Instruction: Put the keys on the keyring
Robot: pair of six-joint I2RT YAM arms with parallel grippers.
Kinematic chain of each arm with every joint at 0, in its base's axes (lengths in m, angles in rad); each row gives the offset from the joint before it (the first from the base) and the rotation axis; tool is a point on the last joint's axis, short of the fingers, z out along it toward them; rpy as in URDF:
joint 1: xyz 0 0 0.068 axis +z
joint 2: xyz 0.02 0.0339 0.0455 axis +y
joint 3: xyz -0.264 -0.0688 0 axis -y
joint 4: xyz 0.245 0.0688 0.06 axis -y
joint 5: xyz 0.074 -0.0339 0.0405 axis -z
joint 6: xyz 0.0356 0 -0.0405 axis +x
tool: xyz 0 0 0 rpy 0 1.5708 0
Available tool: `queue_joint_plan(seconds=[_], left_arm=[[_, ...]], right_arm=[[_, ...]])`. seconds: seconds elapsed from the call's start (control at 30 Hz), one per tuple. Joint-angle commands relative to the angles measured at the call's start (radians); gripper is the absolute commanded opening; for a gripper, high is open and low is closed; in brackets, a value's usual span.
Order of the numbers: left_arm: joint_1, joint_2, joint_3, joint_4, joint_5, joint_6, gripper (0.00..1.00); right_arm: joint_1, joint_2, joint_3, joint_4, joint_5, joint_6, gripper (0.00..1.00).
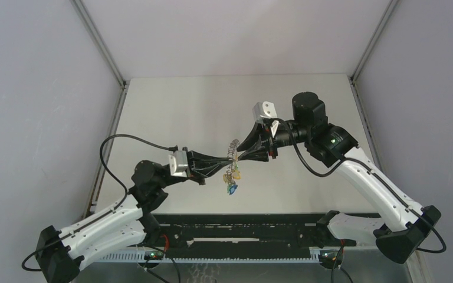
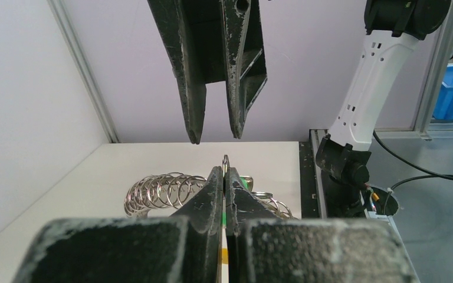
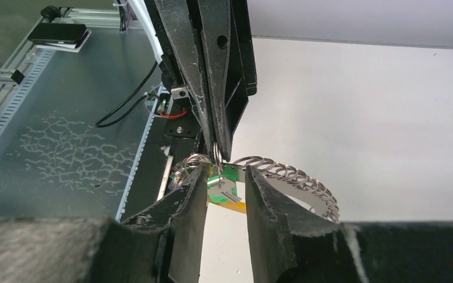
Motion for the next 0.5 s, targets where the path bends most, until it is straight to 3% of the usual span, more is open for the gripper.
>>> queue_joint_plan(seconds=[0.0,0.47], left_arm=[[0.003,-0.007,0.059,0.055,0.021,-0.003,0.0],[0.003,-0.004,0.073,0.055,0.014,-0.004,0.0]], right_arm=[[0.015,0.013,0.01,0.025,-0.036,-0.03,0.29],[0.027,0.028,0.009,-0.049,-0.039,-0.072,0.22]])
